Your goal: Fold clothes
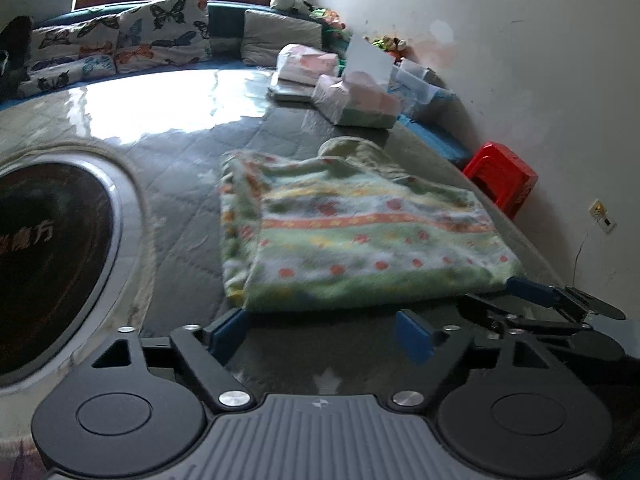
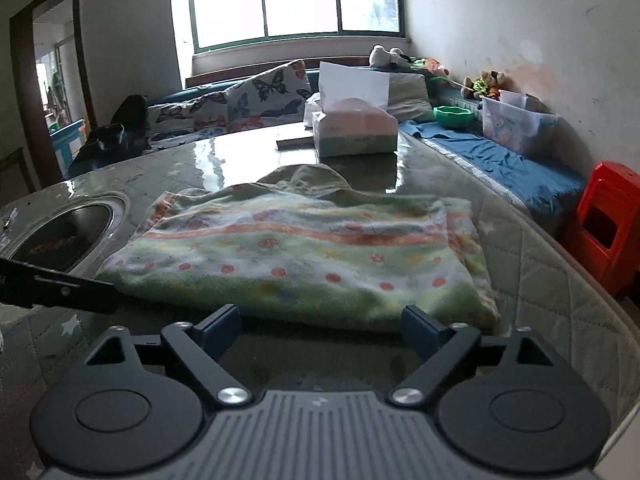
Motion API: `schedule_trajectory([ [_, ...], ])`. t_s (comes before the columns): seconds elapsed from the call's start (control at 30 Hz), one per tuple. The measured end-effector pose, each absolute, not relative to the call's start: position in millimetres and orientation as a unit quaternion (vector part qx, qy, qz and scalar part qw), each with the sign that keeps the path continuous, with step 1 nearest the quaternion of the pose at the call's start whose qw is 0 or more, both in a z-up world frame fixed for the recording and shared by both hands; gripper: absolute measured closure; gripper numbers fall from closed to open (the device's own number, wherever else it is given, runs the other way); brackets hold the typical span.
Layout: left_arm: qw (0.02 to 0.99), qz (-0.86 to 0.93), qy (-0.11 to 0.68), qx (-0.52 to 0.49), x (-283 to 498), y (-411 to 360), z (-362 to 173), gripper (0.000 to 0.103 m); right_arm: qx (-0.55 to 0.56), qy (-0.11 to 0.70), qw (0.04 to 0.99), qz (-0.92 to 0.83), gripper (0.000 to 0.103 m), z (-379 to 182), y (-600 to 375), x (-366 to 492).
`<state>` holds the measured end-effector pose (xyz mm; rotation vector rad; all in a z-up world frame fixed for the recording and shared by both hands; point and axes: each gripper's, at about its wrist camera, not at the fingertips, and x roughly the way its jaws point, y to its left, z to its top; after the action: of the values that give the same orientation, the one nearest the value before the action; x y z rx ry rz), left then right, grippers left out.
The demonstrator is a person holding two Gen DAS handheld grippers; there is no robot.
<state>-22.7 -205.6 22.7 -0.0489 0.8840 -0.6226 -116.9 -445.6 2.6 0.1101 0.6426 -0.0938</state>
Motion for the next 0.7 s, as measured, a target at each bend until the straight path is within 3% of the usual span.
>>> schedule_trajectory([
  [0.13,0.858,-0.285,0.426,-0.021,-29,-197,19,0.008,0.050,0.313,0.947,-0.060,0.000,2,-441,-123],
  [0.33,0.863,-0.272,0.425,-0.013,-37,-190,16,0.001,0.057,0.310,0.946,-0.080,0.000,1,-437,-129],
  [0.7,0.865,-0.262,0.428,0.001,-43,-193,13,0.000,0.072,0.312,0.942,-0.101,0.000,-5,-437,-137],
])
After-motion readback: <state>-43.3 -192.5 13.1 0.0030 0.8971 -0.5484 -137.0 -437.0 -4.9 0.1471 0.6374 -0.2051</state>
